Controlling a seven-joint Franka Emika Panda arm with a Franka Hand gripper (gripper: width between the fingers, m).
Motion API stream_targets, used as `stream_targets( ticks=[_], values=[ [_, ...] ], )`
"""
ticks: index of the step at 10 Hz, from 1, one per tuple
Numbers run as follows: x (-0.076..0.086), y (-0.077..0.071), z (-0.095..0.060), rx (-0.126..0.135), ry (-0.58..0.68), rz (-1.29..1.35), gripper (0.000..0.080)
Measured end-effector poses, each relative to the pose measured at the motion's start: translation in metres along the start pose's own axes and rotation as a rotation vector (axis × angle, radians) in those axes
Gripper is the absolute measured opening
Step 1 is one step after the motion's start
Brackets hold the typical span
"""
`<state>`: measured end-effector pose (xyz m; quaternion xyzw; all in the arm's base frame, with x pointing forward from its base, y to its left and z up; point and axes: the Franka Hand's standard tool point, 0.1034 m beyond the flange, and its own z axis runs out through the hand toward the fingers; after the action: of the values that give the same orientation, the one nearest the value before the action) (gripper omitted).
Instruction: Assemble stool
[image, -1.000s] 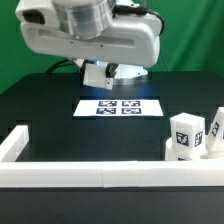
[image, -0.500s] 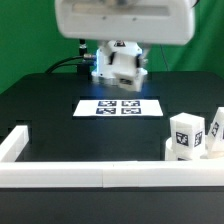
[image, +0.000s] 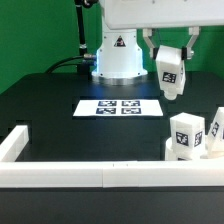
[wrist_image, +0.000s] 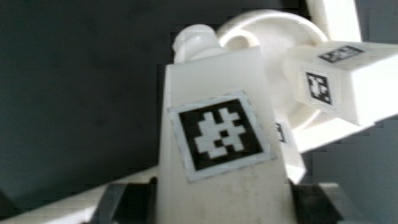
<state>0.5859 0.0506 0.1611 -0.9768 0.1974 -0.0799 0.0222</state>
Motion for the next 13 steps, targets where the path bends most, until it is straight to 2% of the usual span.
stream_targets(
  ticks=[1,2,3,4,6,9,10,13],
  values=[
    [-0.005,-0.010,0.006,0.044,0.116,0.041,0.0324],
    [-0.016,-0.020,0.011,0.083,0.202,0.035,0.0324],
    [-0.017,-0.019,0.013,0.111,0.267,0.042,0.0324],
    [-0.017,-0.026,0.014,0.150,0.365,0.053,0.0324],
    [-0.023,-0.033,0.019,0.164,0.412,0.072,0.0324],
    [-0.023,-0.030,0.021,0.150,0.413,0.042,0.0324],
    [-0.018,-0.022,0.023,0.140,0.454,0.014,0.0324],
    [-0.010,-0.004,0.030,0.109,0.464,-0.002,0.0324]
  ],
)
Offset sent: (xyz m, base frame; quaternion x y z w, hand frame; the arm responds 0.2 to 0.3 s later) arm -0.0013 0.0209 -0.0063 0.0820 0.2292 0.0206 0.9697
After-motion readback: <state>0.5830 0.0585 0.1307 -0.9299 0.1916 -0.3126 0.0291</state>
